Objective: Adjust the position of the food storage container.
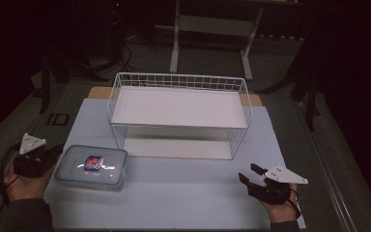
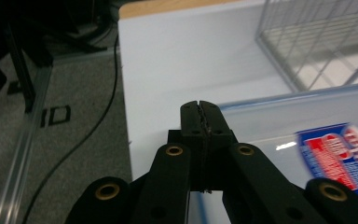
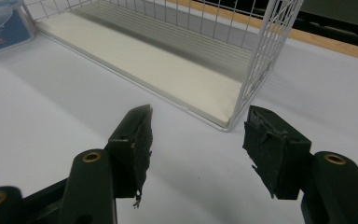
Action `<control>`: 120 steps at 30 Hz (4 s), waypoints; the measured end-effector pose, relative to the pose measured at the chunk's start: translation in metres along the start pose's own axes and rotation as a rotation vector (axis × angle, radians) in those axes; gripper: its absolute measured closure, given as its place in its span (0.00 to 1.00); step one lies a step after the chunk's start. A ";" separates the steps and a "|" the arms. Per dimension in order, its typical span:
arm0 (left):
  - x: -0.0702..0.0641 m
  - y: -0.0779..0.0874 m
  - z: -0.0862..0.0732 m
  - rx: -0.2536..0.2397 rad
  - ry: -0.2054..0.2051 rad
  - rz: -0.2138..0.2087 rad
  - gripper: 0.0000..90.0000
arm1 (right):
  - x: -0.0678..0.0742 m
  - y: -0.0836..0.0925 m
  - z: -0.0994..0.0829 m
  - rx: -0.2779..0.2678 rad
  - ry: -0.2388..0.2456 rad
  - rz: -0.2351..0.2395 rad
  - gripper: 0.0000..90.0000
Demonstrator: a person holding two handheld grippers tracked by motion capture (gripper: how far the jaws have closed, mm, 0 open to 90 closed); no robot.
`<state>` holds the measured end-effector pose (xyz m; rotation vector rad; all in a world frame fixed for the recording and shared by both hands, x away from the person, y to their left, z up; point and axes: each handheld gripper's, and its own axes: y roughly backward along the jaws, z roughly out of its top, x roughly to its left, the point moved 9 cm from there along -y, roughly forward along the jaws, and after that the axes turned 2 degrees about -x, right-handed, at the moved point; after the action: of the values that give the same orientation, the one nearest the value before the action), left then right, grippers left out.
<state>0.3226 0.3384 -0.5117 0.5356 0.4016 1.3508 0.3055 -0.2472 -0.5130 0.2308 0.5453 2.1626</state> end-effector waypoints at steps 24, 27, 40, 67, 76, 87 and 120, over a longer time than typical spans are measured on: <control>0.004 -0.005 -0.038 0.069 0.044 -0.018 0.99 | 0.002 -0.002 0.000 0.004 0.005 0.006 0.46; -0.001 -0.003 -0.038 0.073 0.030 -0.024 0.99 | 0.002 -0.002 0.000 0.005 0.006 0.005 0.46; -0.034 -0.005 -0.033 0.098 -0.038 -0.089 0.99 | 0.002 -0.003 0.001 0.005 0.009 0.009 0.46; -0.144 -0.013 -0.016 0.131 -0.176 -0.306 0.99 | 0.002 -0.002 0.002 -0.004 0.003 0.012 0.46; -0.184 -0.019 -0.008 0.136 -0.219 -0.361 0.99 | 0.002 -0.002 0.002 -0.004 0.002 0.013 0.46; -0.227 -0.032 0.004 0.112 -0.235 -0.412 0.99 | 0.001 -0.002 0.003 -0.007 0.002 0.014 0.46; -0.247 -0.039 0.030 -0.052 -0.133 -0.486 0.68 | 0.002 -0.003 0.004 -0.010 0.000 0.020 0.46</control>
<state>0.3265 0.0870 -0.5176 0.4451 0.3579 0.8509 0.3079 -0.2424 -0.5108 0.2321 0.5344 2.1838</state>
